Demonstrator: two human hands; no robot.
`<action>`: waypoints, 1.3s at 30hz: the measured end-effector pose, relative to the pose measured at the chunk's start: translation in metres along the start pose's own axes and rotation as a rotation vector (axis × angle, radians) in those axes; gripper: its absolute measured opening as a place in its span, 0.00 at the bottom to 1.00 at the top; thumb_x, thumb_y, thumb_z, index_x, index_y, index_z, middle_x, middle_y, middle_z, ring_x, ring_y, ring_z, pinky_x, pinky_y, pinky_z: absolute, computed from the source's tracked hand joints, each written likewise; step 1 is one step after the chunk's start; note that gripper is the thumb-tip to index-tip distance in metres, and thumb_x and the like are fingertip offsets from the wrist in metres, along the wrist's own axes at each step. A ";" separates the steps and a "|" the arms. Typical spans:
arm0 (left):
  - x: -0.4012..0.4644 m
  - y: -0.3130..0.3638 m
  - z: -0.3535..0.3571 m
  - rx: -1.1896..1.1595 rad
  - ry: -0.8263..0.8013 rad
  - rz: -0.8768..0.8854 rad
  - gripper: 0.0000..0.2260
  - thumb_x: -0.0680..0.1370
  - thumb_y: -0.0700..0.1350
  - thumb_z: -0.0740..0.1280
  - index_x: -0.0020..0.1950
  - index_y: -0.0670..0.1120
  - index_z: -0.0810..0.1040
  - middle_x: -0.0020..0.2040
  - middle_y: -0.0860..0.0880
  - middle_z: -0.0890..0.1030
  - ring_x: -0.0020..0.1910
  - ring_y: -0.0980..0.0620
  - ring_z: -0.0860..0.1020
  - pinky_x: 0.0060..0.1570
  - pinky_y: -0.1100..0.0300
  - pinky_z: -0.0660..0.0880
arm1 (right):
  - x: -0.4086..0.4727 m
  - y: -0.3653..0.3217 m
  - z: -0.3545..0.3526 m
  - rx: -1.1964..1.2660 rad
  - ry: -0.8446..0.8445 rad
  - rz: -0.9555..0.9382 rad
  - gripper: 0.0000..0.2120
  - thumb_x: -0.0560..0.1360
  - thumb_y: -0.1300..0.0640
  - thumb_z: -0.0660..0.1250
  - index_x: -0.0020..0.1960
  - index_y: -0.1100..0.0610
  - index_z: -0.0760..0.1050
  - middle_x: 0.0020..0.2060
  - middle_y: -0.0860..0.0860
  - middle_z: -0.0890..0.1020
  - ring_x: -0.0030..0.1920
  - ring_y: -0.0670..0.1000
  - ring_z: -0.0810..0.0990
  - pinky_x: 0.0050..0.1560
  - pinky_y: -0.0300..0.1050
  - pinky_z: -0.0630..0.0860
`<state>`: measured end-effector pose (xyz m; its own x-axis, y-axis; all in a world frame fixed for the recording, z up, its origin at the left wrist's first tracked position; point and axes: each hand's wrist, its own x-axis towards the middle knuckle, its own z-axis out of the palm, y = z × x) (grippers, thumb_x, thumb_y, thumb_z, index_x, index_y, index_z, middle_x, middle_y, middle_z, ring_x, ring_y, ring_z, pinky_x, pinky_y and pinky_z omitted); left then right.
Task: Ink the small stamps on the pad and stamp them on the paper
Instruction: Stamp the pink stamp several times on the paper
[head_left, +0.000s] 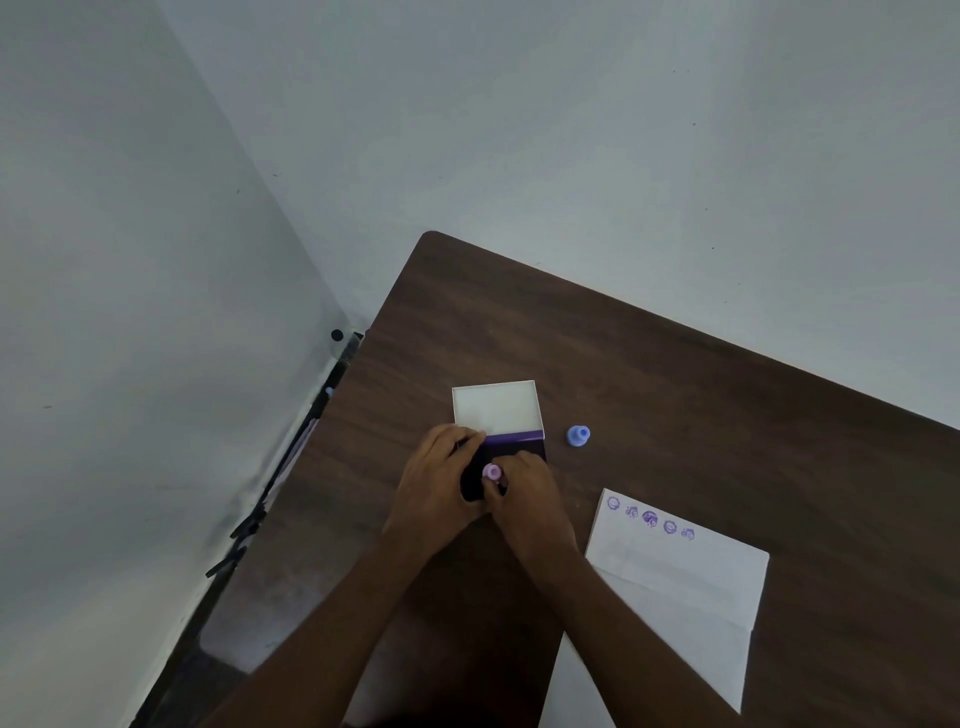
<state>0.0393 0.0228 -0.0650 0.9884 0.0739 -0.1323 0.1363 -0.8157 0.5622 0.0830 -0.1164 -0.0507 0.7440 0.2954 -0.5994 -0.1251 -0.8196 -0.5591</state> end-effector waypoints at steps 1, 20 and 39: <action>0.000 0.000 0.000 -0.001 -0.010 -0.003 0.38 0.64 0.54 0.78 0.69 0.40 0.71 0.66 0.40 0.75 0.66 0.41 0.72 0.66 0.54 0.59 | 0.000 -0.001 -0.001 0.015 -0.011 0.020 0.25 0.78 0.47 0.63 0.69 0.58 0.67 0.67 0.56 0.73 0.64 0.53 0.72 0.66 0.44 0.65; 0.002 0.007 -0.002 0.038 -0.067 -0.103 0.40 0.65 0.59 0.76 0.72 0.43 0.67 0.70 0.43 0.71 0.69 0.44 0.67 0.66 0.57 0.56 | -0.012 -0.009 -0.012 0.090 0.099 -0.024 0.19 0.80 0.48 0.59 0.64 0.60 0.73 0.60 0.57 0.78 0.60 0.54 0.76 0.62 0.45 0.69; 0.015 0.137 0.044 0.008 -0.410 0.127 0.19 0.77 0.54 0.66 0.67 0.52 0.73 0.67 0.51 0.73 0.65 0.52 0.71 0.65 0.62 0.61 | -0.098 0.126 -0.073 0.694 0.786 0.260 0.11 0.69 0.46 0.74 0.48 0.51 0.83 0.41 0.44 0.86 0.42 0.46 0.83 0.43 0.40 0.81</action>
<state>0.0703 -0.1127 -0.0263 0.8890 -0.2601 -0.3769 0.0131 -0.8083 0.5886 0.0422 -0.2845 -0.0209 0.8232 -0.4475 -0.3493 -0.5005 -0.2815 -0.8187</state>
